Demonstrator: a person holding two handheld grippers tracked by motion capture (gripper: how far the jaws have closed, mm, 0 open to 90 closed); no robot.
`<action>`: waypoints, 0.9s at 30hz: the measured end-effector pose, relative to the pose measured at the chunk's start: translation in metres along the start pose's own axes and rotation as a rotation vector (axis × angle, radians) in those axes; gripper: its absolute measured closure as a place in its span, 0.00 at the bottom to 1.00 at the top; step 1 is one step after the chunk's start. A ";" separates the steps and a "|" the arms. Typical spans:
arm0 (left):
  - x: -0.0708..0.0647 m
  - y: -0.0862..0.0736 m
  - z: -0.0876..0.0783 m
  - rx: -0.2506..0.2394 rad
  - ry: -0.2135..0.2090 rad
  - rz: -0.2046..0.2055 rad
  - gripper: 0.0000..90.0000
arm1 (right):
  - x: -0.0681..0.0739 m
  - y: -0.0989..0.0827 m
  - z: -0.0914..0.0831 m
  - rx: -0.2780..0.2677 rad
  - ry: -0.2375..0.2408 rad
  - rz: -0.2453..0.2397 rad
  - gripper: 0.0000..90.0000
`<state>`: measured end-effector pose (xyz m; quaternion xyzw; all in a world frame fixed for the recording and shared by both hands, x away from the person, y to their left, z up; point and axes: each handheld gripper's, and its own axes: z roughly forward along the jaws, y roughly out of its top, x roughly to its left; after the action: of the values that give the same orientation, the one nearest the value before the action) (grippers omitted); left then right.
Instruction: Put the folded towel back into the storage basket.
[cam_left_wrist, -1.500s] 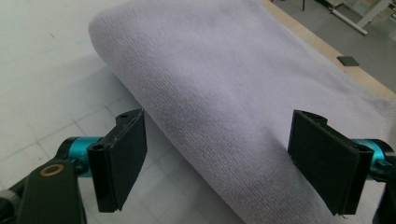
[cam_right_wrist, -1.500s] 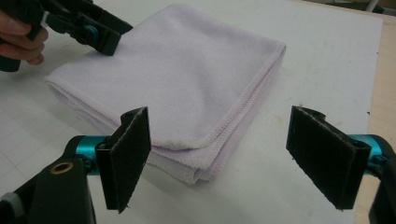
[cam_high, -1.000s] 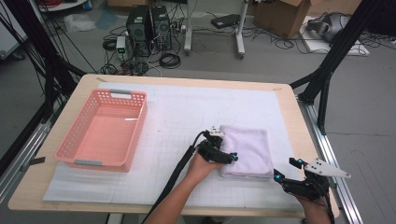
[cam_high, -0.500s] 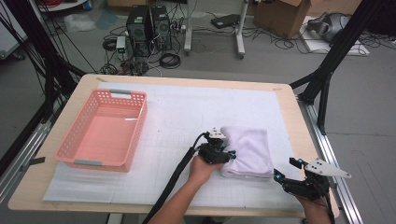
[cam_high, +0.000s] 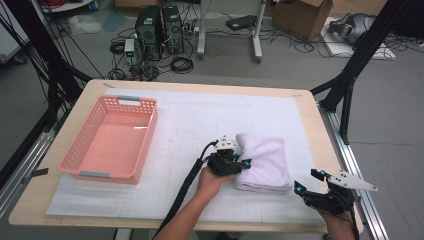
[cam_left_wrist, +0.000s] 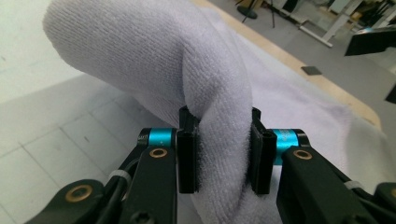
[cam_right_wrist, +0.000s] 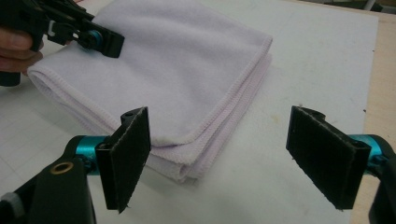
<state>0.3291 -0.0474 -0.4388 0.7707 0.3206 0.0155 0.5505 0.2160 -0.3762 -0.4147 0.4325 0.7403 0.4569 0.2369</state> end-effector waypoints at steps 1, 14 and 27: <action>0.000 0.000 -0.002 -0.008 -0.004 0.005 0.78 | 0.000 0.000 0.000 0.001 0.000 0.002 0.23; 0.004 0.008 -0.038 -0.084 -0.016 0.065 0.79 | 0.000 0.000 0.000 0.001 0.000 0.007 0.23; 0.006 0.013 -0.070 -0.148 -0.025 0.110 0.80 | 0.001 0.000 0.000 0.002 -0.001 0.010 0.23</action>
<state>0.3137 0.0112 -0.4018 0.7444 0.2689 0.0595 0.6083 0.2157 -0.3756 -0.4149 0.4366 0.7384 0.4573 0.2346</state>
